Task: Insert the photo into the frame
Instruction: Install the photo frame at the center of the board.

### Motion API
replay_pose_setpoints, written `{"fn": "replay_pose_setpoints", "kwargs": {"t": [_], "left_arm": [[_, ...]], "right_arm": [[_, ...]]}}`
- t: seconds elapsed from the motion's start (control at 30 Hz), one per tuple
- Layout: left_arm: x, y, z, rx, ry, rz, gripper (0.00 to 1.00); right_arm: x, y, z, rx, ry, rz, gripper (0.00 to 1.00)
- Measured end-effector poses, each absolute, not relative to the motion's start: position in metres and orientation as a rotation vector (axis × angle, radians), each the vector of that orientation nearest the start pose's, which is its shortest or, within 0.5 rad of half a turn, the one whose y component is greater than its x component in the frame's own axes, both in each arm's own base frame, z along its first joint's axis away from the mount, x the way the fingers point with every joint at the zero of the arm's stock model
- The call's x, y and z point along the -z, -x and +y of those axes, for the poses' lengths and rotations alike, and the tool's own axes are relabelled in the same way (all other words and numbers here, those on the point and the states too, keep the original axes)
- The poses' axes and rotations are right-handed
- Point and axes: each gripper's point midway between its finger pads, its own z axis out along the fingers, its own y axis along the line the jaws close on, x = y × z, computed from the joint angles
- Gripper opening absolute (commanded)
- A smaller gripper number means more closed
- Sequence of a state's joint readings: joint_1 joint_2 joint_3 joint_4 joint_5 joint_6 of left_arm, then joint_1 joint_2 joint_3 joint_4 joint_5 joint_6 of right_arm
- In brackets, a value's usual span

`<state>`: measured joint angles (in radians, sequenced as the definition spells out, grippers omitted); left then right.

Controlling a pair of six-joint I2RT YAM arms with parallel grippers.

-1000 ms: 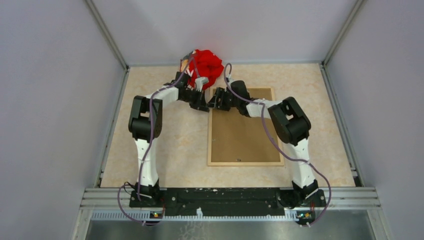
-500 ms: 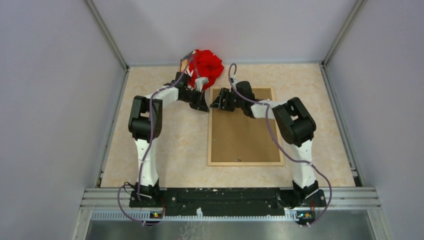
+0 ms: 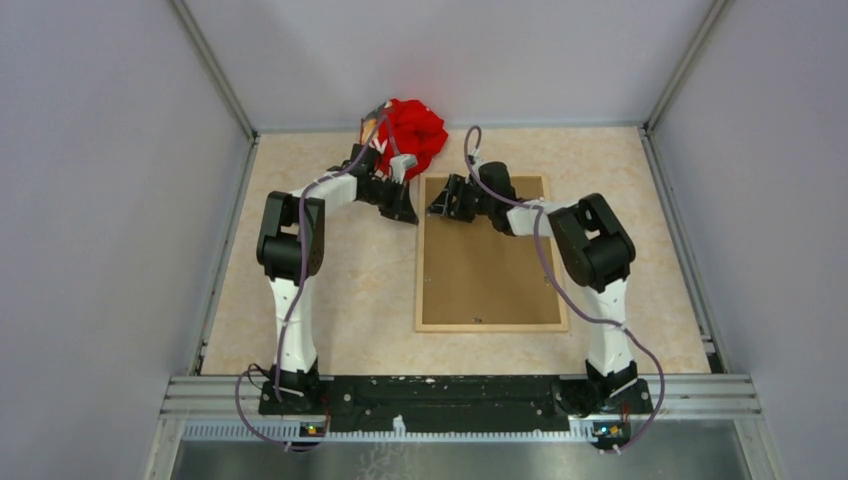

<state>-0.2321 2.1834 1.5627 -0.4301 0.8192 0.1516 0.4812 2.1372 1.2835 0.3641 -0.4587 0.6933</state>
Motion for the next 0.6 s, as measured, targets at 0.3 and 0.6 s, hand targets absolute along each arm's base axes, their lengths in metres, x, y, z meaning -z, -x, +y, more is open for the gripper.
{"fn": "replay_pose_setpoints", "kwargs": {"t": [0.3, 0.6], "left_arm": [[-0.043, -0.428, -0.229, 1.091, -0.745, 2.352, 0.00], [-0.043, -0.428, -0.229, 1.092, -0.745, 2.351, 0.00]], "right_arm": [[-0.058, -0.442, 0.355, -1.196, 0.085, 2.218, 0.57], [-0.060, -0.446, 0.364, -1.214, 0.091, 2.212, 0.56]]}}
